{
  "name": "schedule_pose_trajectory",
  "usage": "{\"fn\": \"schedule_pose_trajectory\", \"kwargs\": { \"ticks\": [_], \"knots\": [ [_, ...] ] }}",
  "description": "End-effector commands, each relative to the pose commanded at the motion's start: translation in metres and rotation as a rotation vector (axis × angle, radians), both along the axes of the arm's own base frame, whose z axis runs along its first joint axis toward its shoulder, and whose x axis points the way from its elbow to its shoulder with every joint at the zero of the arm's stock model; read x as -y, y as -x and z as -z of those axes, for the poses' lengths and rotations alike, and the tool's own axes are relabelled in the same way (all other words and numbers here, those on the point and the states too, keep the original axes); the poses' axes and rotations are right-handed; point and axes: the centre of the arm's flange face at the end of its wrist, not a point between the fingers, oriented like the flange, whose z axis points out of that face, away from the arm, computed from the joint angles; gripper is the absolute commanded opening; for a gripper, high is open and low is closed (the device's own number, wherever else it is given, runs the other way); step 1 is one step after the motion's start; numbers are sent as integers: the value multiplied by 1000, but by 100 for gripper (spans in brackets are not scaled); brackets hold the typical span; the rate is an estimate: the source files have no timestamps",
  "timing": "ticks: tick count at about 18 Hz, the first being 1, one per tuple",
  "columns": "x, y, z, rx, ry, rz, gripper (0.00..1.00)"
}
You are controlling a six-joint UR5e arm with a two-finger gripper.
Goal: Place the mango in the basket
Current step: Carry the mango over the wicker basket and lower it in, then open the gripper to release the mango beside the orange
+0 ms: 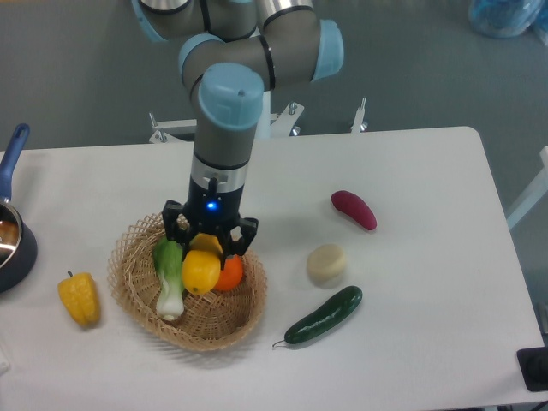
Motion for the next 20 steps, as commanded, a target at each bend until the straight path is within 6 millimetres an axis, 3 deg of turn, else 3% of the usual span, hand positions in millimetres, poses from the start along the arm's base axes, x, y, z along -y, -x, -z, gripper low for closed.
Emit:
{"fn": "schedule_pose_trajectory", "kwargs": {
  "ticks": [3,6,18,19,20],
  "knots": [
    [10,-2,22,-14,62,8,39],
    [6,-2,46,-82,139,109,38],
    [-12,-26,61,-79,148,196,38],
    [-13,-30,60,-79,145,202,40],
    [-13,-30,58,-83,142,203,53]
  ]
}}
